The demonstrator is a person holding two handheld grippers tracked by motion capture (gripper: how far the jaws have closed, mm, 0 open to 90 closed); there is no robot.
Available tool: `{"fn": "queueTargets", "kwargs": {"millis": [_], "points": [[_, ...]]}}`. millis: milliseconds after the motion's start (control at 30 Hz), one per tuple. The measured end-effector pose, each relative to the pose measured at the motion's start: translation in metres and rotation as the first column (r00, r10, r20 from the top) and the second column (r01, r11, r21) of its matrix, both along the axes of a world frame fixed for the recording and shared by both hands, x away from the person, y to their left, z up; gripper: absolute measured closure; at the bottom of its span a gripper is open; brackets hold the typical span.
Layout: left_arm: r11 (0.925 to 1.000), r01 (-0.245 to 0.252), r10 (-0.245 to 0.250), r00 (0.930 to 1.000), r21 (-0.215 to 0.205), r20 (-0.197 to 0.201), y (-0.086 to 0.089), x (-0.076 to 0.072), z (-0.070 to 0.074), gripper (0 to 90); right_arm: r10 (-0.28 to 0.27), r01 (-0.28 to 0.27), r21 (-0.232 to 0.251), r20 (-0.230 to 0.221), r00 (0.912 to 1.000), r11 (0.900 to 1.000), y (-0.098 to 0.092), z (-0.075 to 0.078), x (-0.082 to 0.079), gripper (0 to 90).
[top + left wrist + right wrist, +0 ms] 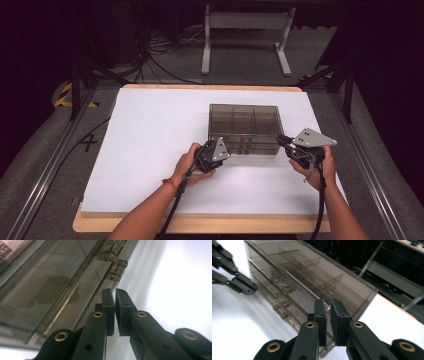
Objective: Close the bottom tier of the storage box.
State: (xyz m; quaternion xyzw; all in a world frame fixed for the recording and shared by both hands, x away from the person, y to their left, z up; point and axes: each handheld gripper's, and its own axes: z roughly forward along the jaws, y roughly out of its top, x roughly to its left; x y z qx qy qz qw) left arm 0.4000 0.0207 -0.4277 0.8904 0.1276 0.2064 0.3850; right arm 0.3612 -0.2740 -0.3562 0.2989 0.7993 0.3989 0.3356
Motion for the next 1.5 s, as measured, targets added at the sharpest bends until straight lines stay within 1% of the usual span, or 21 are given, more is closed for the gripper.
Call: {"fn": "queueTargets", "kwargs": {"millis": [133,167,200,267,300,333,467,600,667,833,900,1033,1133,1167,1200,1233,1267,1300,1333,1400,1500], "points": [[1.0000,-0.002,0.002,1.0000,-0.008,-0.002,0.009,-0.002,0.003,84.0,0.022,-0.022,-0.009,0.005,0.9997,1.000,0.002,0.001,-0.004,81.6],[1.0000,-0.005,0.005,1.0000,-0.004,0.000,0.012,-0.003,0.004,83.8,0.028,-0.028,-0.017,0.001,0.9996,0.999,0.003,0.001,-0.006,81.6],[0.9999,-0.007,0.007,1.0000,-0.011,0.001,0.014,-0.004,0.003,83.6,0.029,-0.029,-0.023,0.003,0.9996,0.999,0.003,0.000,-0.008,81.6],[0.9998,-0.008,0.008,1.0000,-0.018,-0.001,0.017,-0.005,0.003,82.4,0.042,-0.042,0.000,-0.003,0.9991,0.999,0.002,-0.002,-0.012,81.7],[0.9998,-0.011,0.011,0.9999,-0.019,-0.003,0.019,-0.005,0.003,82.3,0.047,-0.047,0.000,-0.009,0.9988,0.999,0.003,-0.003,-0.013,81.7],[0.9998,-0.013,0.013,0.9999,-0.016,0.001,0.022,-0.005,0.003,82.1,0.050,-0.050,-0.009,-0.012,0.9987,0.999,0.003,-0.005,-0.014,81.5],[0.9991,-0.024,0.023,0.9997,-0.034,-0.007,0.030,-0.008,0.004,81.2,0.055,-0.055,-0.040,-0.021,0.9983,0.998,0.004,-0.013,-0.019,80.7],[0.9988,-0.027,0.027,0.9996,-0.042,-0.009,0.037,-0.010,0.004,80.3,0.060,-0.061,-0.052,-0.025,0.9979,0.997,0.002,-0.021,-0.023,79.9],[0.9988,-0.028,0.027,0.9996,-0.039,-0.011,0.041,-0.012,0.004,79.6,0.061,-0.062,-0.052,-0.036,0.9975,0.997,0.000,-0.026,-0.024,79.3],[0.9980,-0.045,0.044,0.9989,-0.044,-0.015,0.053,-0.014,0.002,77.8,0.065,-0.067,-0.051,-0.046,0.9969,0.996,-0.005,-0.035,-0.028,77.6],[0.9980,-0.051,0.050,0.9986,-0.038,-0.015,0.058,-0.016,0.000,76.7,0.066,-0.068,-0.050,-0.054,0.9964,0.996,-0.008,-0.038,-0.029,76.3],[0.9982,-0.053,0.052,0.9983,-0.028,-0.024,0.069,-0.019,-0.002,74.8,0.057,-0.060,-0.057,-0.061,0.9965,0.997,-0.013,-0.042,-0.030,75.1],[0.9973,-0.068,0.067,0.9975,-0.026,-0.020,0.079,-0.021,-0.002,73.8,0.049,-0.053,-0.055,-0.071,0.9963,0.997,-0.018,-0.045,-0.031,72.6],[0.9973,-0.068,0.067,0.9975,-0.026,-0.020,0.079,-0.021,-0.002,73.2,0.039,-0.044,-0.060,-0.081,0.9960,0.997,-0.019,-0.046,-0.032,71.6],[0.9969,-0.076,0.075,0.9969,-0.022,-0.022,0.085,-0.023,-0.003,72.6,0.038,-0.044,-0.065,-0.088,0.9954,0.997,-0.021,-0.048,-0.032,70.1],[0.9969,-0.076,0.075,0.9969,-0.022,-0.022,0.085,-0.023,-0.003,72.2,0.038,-0.044,-0.065,-0.088,0.9954,0.997,-0.021,-0.048,-0.032,70.1],[0.9963,-0.084,0.083,0.9963,-0.018,-0.023,0.089,-0.024,-0.004,72.2,0.039,-0.045,-0.063,-0.091,0.9951,0.997,-0.022,-0.050,-0.032,69.2],[0.9965,-0.082,0.082,0.9961,-0.016,-0.031,0.093,-0.025,-0.005,71.2,0.036,-0.042,-0.061,-0.102,0.9942,0.997,-0.024,-0.052,-0.032,68.3],[0.9964,-0.083,0.082,0.9961,-0.016,-0.031,0.096,-0.026,-0.006,69.3,0.030,-0.037,-0.068,-0.107,0.9938,0.997,-0.025,-0.054,-0.032,66.8],[0.9957,-0.092,0.092,0.9952,-0.008,-0.034,0.103,-0.029,-0.008,65.4,0.024,-0.031,-0.063,-0.117,0.9929,0.998,-0.028,-0.057,-0.033,65.0],[0.9937,-0.112,0.112,0.9930,-0.006,-0.038,0.112,-0.031,-0.009,56.6,0.013,-0.020,-0.059,-0.124,0.9922,0.998,-0.033,-0.059,-0.034,61.0]]}}
